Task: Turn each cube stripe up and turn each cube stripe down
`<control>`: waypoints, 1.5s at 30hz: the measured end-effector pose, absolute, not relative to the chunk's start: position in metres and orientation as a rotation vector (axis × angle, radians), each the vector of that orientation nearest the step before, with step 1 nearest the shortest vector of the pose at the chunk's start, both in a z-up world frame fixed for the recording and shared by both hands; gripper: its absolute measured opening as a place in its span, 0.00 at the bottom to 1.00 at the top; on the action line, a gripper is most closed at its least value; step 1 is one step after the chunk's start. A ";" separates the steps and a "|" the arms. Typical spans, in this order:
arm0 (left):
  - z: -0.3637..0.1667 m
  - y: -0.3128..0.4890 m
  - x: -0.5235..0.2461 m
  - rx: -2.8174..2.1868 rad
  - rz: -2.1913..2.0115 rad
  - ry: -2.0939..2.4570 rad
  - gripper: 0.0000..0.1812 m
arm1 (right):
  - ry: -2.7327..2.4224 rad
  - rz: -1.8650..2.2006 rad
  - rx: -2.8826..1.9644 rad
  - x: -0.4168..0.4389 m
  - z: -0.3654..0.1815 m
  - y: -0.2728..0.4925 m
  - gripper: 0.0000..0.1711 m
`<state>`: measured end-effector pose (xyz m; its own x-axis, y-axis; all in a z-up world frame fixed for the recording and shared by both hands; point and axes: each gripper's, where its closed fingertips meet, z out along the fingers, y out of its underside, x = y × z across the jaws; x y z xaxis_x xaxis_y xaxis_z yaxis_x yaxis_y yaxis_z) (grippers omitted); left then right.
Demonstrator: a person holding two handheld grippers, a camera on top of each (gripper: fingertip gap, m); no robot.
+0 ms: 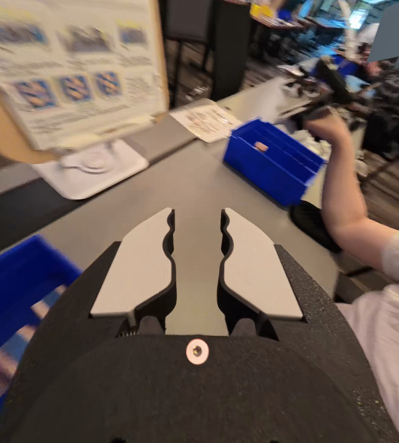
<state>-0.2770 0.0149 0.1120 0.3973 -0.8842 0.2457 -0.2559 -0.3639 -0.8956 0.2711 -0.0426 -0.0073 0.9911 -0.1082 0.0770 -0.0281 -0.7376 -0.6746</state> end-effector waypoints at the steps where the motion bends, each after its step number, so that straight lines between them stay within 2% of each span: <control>1: 0.113 0.023 -0.296 -1.848 -0.883 0.940 0.22 | 0.074 -0.141 -2.367 0.265 0.002 -0.042 0.28; 5: 0.069 0.057 -0.368 -1.993 -0.433 0.854 0.27 | -0.011 -0.167 -2.271 0.246 0.028 -0.040 0.27; 8: 0.017 0.091 -0.402 -2.121 -0.174 0.900 0.26 | -0.060 -0.170 -2.264 0.232 0.032 -0.038 0.27; 10: -0.011 0.109 -0.410 -2.234 -0.154 0.879 0.22 | -0.096 -0.184 -2.277 0.226 0.030 -0.036 0.26; 17: -0.061 0.130 -0.426 -2.346 -0.049 0.928 0.26 | -0.165 -0.200 -2.350 0.217 0.011 -0.028 0.27; 19: -0.074 0.130 -0.435 -2.465 -0.040 0.838 0.24 | -0.171 -0.216 -2.372 0.217 0.006 -0.027 0.27; 23: -0.081 0.139 -0.437 -2.587 -0.067 0.521 0.15 | -0.195 -0.224 -2.395 0.214 0.001 -0.026 0.27; 34: -0.105 0.137 -0.432 -2.709 -0.088 0.403 0.27 | -0.209 -0.222 -2.436 0.212 -0.007 -0.027 0.26; 45: -0.127 0.138 -0.431 -2.777 0.033 0.442 0.28 | -0.254 -0.243 -2.479 0.208 -0.015 -0.028 0.25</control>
